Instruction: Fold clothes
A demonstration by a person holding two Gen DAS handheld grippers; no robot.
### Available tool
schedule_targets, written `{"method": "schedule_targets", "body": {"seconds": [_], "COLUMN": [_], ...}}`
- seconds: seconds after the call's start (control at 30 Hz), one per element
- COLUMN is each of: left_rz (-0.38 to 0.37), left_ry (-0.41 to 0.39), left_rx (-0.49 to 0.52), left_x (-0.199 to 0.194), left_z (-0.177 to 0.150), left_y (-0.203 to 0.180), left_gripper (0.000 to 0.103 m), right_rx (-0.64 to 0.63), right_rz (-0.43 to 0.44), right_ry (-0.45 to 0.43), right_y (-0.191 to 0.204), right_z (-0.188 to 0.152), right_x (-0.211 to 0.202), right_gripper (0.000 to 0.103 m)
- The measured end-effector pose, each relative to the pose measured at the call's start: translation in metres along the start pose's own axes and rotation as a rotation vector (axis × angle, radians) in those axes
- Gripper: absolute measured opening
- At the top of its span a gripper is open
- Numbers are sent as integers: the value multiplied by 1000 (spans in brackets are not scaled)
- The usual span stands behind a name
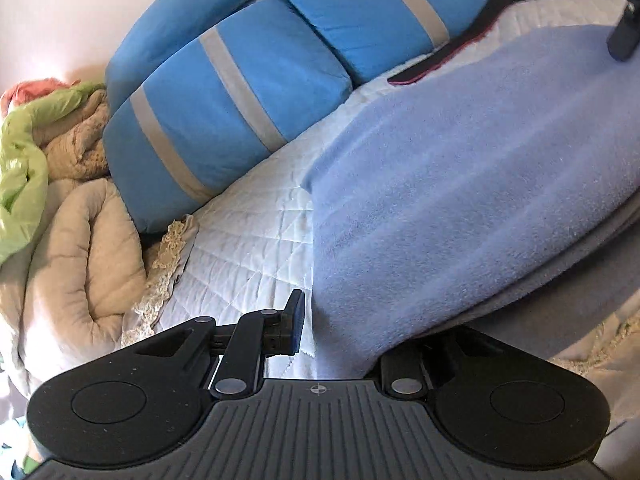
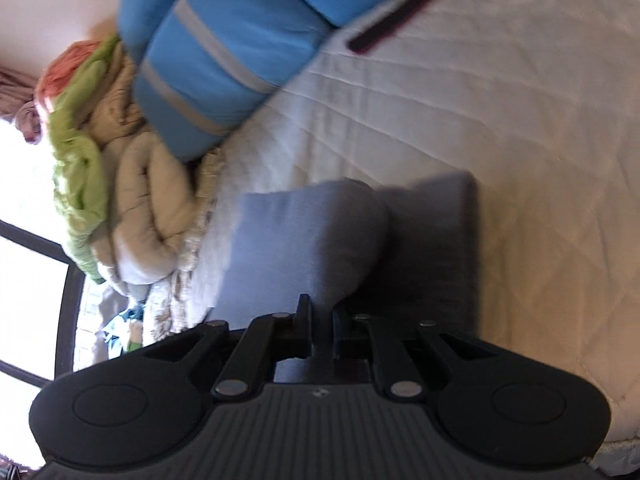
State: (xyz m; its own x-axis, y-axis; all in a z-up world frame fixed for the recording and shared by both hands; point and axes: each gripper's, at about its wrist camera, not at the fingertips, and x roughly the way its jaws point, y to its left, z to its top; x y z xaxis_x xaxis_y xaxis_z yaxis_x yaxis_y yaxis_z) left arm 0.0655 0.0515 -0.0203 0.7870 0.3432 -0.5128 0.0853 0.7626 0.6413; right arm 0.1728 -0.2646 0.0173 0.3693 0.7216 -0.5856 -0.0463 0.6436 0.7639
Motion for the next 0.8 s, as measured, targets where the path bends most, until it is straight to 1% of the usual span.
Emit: {"method": "schedule_targets", "body": {"seconds": [0.1,0.13,0.17,0.2,0.23,0.27,0.3,0.33,0.37,0.4,0.43,0.5,0.53,0.57,0.63,0.67,0.7,0.77,0.8], "left_rz": [-1,-10,-27,-47,-78,-116,-154,-196,-243,-295,-359,-492,-535,-560,-602,-602,-602,-623,-640], "left_ry": [17,23,27,29,25,19,15,20,29,34,33,8,-11,-26,-55,-65,-73,-69,-64], "left_rx": [55,75,95,115,137,157,172,180,180,169,147,67,9,-60,-200,-276,-354,-503,-570], "left_x": [2,2,0,-3,-7,-14,-23,-30,-39,-47,-56,-69,-72,-73,-72,-69,-64,-49,-40], "left_z": [4,4,5,5,6,5,5,5,6,8,11,19,24,28,37,39,42,43,44], "left_y": [-4,-4,-3,-2,1,4,8,15,23,32,43,65,76,85,103,109,115,123,127], "left_gripper": [20,28,43,53,72,78,78,78,78,78,78,78,78,78,78,78,78,78,78], "right_rx": [-55,-70,-76,-77,-77,-76,-78,-84,-87,-87,-87,-74,-61,-51,-46,-46,-49,-63,-77], "right_rz": [-63,-80,-94,-104,-107,-107,-101,-87,-75,-64,-54,-32,-14,-1,-10,-17,-27,-55,-65], "right_ry": [8,8,7,5,1,-3,-6,-8,-15,-28,-40,-59,-61,-58,-48,-41,-37,-33,-35], "right_y": [1,2,3,2,1,0,-1,0,-1,-2,-3,-4,-5,-6,-6,-5,-5,-5,-3], "right_z": [-5,-6,-7,-8,-7,-7,-6,-4,-2,0,2,9,13,16,21,24,25,27,26], "right_x": [4,5,7,9,9,9,8,6,4,1,-1,-2,-1,1,9,14,17,22,22], "right_gripper": [10,10,11,13,16,20,26,36,53,66,69,69,68,68,67,62,45,24,20]}}
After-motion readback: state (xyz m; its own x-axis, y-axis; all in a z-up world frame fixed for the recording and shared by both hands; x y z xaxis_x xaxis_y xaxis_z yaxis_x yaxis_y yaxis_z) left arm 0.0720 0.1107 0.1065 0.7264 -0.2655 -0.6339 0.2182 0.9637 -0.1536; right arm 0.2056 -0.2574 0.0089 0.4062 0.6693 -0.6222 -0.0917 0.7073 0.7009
